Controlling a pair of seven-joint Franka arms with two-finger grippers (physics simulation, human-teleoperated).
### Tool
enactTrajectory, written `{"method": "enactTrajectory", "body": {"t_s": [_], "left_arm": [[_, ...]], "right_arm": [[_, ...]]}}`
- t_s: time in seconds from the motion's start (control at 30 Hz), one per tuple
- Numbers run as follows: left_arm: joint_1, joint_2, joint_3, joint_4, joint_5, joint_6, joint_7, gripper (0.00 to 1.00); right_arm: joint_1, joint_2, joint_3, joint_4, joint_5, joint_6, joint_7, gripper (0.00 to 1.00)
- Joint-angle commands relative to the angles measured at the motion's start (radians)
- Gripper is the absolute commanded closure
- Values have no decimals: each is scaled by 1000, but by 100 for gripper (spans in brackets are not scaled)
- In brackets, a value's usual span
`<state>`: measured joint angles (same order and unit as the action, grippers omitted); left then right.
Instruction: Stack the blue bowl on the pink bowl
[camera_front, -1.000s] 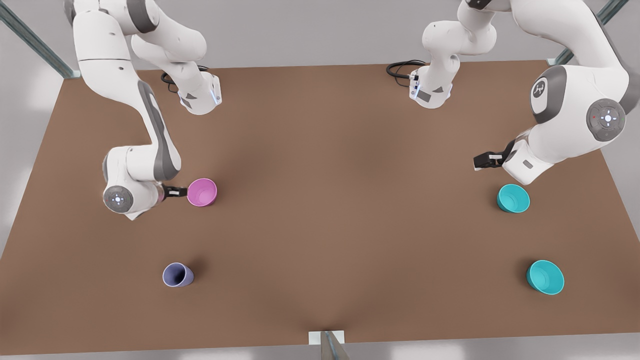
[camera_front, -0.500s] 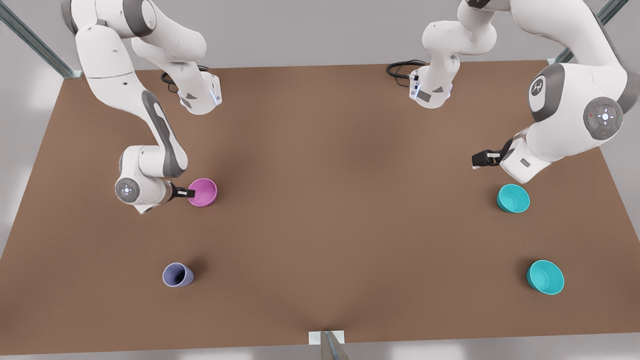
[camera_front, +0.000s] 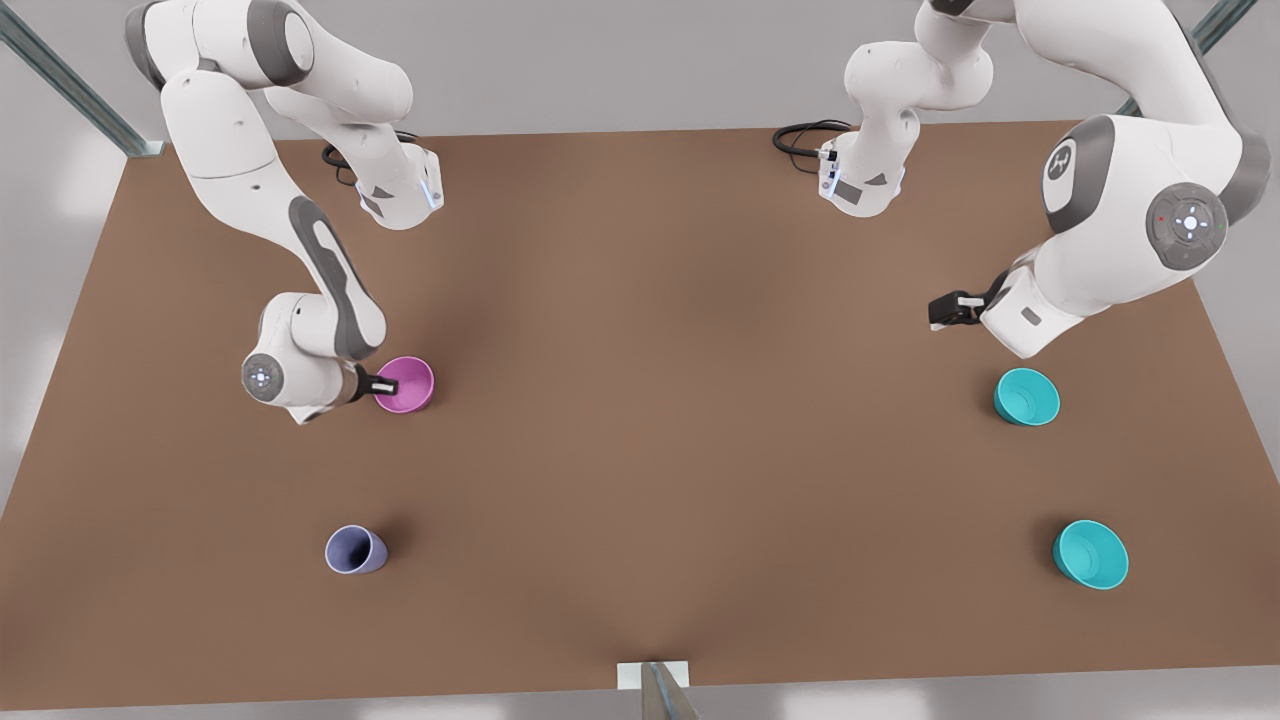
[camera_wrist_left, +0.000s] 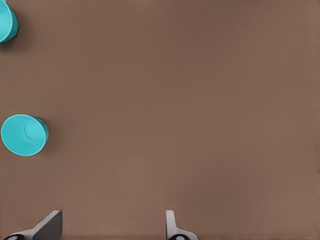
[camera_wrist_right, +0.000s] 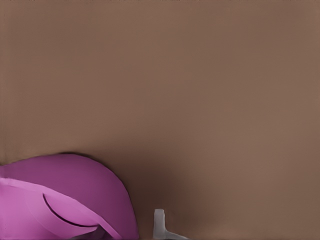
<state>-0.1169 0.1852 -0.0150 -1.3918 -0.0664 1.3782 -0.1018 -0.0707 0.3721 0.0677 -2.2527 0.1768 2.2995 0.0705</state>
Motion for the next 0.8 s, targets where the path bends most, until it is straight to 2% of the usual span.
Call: {"method": "enactTrajectory", "body": {"t_s": [0.0,0.1,0.17,0.27,0.3,0.43,0.53,0.63,0.77], "left_arm": [[3,0,0,0,2,-2,-2,0],[3,0,0,0,2,-2,-1,0],[2,-1,0,0,2,-2,-2,0],[2,-3,0,0,0,-2,-4,0],[2,-3,0,0,5,-4,-2,0],[0,-3,-10,2,2,-30,-6,0],[0,-3,-17,13,0,-31,-7,0],[0,-3,-19,13,2,-31,-7,0],[2,-6,-54,13,3,-31,-15,0]], "right_arm": [[0,-4,0,4,-5,-9,-54,79],[5,-4,12,24,27,-23,-52,79],[8,-8,72,79,102,-92,-34,79],[84,-9,221,183,194,-112,219,79],[190,2,221,234,285,-91,294,79],[497,209,216,547,288,83,770,79],[621,468,202,827,234,178,999,79],[635,510,196,851,198,201,1009,79],[672,533,141,852,188,204,1008,79]]}}
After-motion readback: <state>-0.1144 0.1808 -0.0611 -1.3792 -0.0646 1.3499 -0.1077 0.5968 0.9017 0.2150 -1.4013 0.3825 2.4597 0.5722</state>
